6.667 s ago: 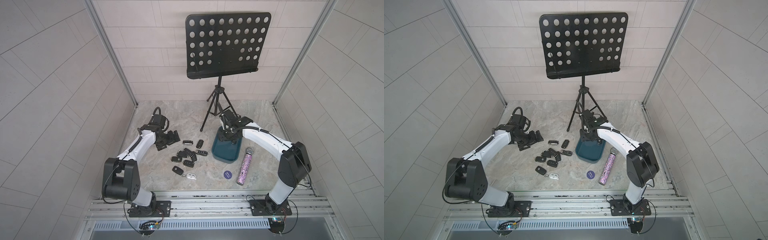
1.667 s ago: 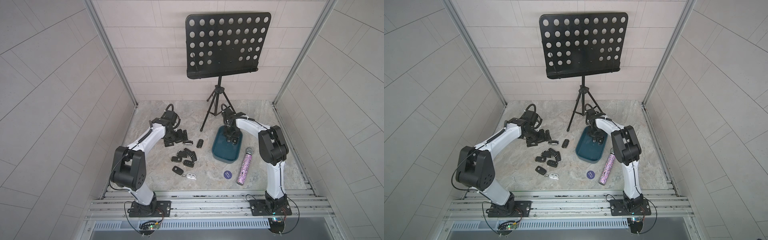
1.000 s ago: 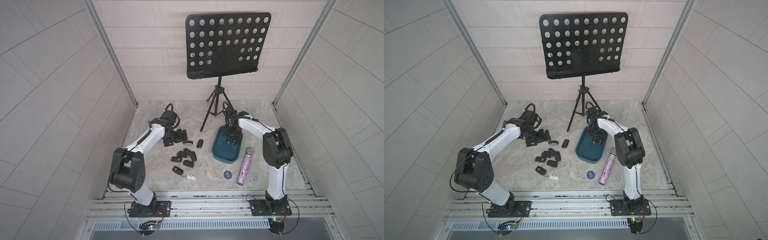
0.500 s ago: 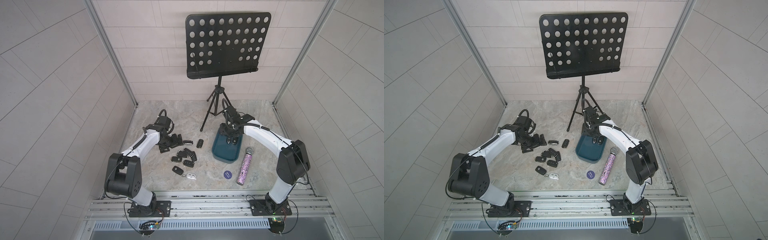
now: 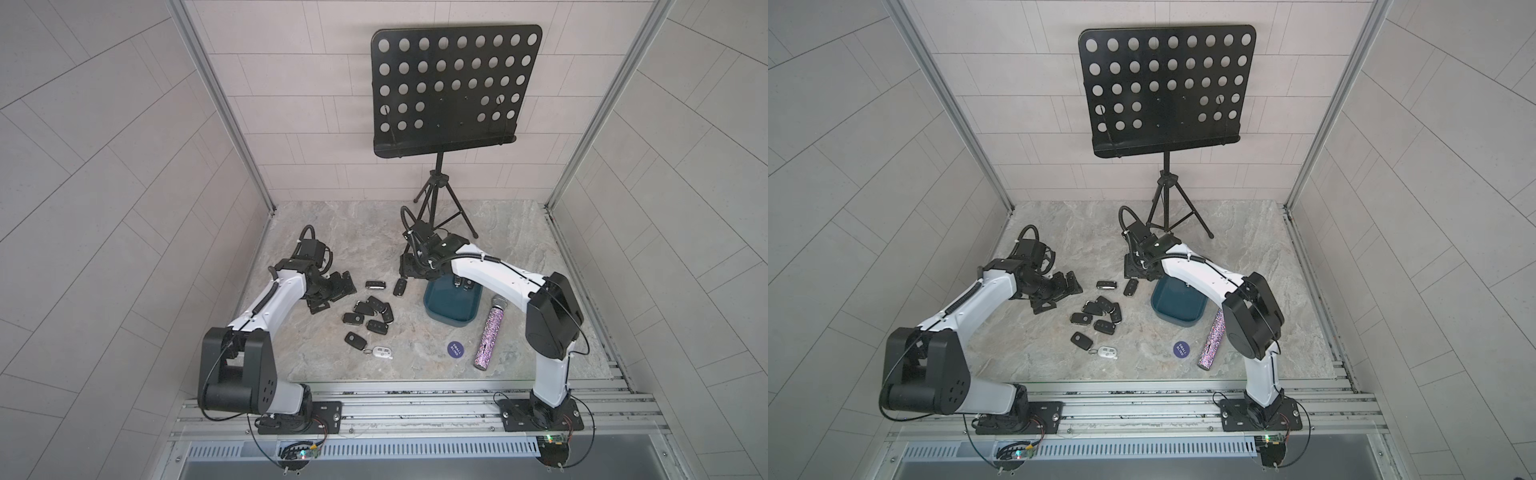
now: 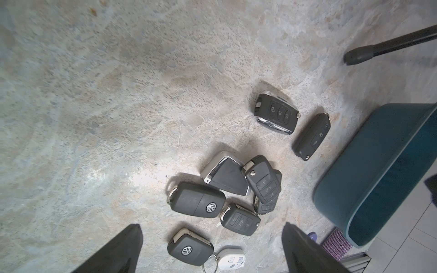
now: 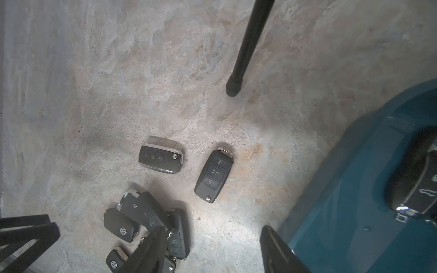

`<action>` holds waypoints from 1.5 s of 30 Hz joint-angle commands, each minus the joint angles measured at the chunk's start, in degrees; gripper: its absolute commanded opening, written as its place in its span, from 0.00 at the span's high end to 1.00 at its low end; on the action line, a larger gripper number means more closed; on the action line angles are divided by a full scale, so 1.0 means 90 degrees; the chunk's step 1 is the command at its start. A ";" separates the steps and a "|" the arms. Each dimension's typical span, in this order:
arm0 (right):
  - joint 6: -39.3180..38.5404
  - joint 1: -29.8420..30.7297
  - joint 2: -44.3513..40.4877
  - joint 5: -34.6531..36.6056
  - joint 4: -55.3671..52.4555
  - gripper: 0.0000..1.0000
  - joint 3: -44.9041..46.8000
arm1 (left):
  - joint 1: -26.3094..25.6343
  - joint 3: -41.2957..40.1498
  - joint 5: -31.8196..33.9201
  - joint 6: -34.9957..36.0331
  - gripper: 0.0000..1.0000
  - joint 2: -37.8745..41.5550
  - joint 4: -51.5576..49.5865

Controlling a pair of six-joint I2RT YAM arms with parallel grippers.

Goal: Place the car key into the storage box
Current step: Pick up the car key from the center of the board.

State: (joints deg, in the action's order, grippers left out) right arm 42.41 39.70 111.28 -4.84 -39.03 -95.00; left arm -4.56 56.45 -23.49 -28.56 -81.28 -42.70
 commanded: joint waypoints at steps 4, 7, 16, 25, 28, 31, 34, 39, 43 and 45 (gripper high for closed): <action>0.0131 0.0212 0.0847 0.0684 -0.0587 0.34 -0.0624 | 0.0174 -0.0183 -0.0079 0.0028 0.00 0.0285 0.0003; 0.0151 0.0271 0.1175 0.0728 -0.0685 0.34 -0.0813 | 0.0197 -0.0207 -0.0066 0.0058 0.00 0.0292 -0.0002; 0.0012 0.0478 0.2091 0.0819 -0.1188 0.34 -0.1745 | 0.0213 -0.0207 -0.0090 0.0030 0.00 0.0209 0.0087; 0.0106 0.0520 0.2492 0.1173 -0.1631 0.34 -0.2216 | 0.0241 -0.0197 -0.0095 0.0028 0.00 0.0170 0.0115; 0.0112 0.0529 0.2553 0.1174 -0.1667 0.35 -0.2215 | 0.0236 -0.0193 -0.0124 0.0018 0.00 0.0135 0.0140; 0.0121 0.0528 0.2634 0.1126 -0.1699 0.35 -0.2228 | 0.0241 -0.0202 -0.0146 0.0009 0.00 0.0117 0.0154; 0.0114 0.0530 0.2659 0.1079 -0.1698 0.37 -0.2239 | 0.0239 -0.0217 -0.0137 0.0009 0.00 0.0128 0.0149; 0.0116 0.0530 0.2732 0.1034 -0.1674 0.39 -0.2250 | 0.0239 -0.0207 -0.0133 0.0006 0.00 0.0133 0.0153; 0.0128 0.0520 0.2797 0.0989 -0.1699 0.40 -0.2267 | 0.0242 -0.0212 -0.0135 0.0009 0.00 0.0120 0.0154; 0.0151 0.0493 0.2815 0.0949 -0.1709 0.41 -0.2260 | 0.0235 -0.0205 -0.0134 0.0010 0.00 0.0126 0.0153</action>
State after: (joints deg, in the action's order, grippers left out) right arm 42.52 44.18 135.44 3.27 -52.18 -114.56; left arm -2.63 55.05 -24.47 -28.51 -80.01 -41.15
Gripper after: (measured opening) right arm 0.589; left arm 0.998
